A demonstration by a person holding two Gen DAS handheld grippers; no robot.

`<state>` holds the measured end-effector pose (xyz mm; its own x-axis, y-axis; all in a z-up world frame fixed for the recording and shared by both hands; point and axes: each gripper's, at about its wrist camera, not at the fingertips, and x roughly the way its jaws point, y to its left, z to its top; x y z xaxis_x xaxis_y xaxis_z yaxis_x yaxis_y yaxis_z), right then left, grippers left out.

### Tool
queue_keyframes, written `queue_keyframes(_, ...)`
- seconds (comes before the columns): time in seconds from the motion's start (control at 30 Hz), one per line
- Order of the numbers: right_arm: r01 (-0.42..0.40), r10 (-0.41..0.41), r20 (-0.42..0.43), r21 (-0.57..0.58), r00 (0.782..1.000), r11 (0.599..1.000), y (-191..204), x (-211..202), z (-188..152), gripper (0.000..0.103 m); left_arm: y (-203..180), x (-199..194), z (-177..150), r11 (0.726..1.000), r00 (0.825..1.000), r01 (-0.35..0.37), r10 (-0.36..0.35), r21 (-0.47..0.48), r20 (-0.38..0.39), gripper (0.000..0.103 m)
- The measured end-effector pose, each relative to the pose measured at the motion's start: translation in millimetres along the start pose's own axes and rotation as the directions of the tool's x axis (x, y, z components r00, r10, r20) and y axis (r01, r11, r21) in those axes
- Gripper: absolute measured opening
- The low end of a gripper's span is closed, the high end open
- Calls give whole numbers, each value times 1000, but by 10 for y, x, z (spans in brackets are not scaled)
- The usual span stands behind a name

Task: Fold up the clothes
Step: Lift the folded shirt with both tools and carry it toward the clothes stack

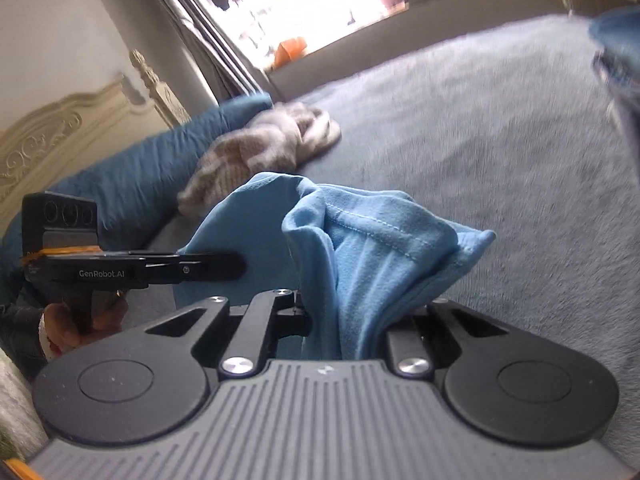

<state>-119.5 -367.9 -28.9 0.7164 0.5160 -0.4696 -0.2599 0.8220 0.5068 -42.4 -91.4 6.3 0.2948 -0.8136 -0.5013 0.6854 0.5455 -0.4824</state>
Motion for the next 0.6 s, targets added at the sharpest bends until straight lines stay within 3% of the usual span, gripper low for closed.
queue_keyframes(0.2, 16, -9, 151, -42, 988, 999, 231, -483, 198, 10, -458, -274, 273, 994, 996, 35, -43, 102, 74, 9)
queue_keyframes(0.4, 95, -58, 295, -116, 954, 989, 423, -1008, 554, 10, -1020, -359, 691, 972, 985, 97, -125, 214, 118, 9)
queue_keyframes(0.6, 218, -143, 414, -141, 899, 966, 537, -1700, 807, 10, -1734, -283, 971, 907, 957, 208, -266, 365, 116, 9)
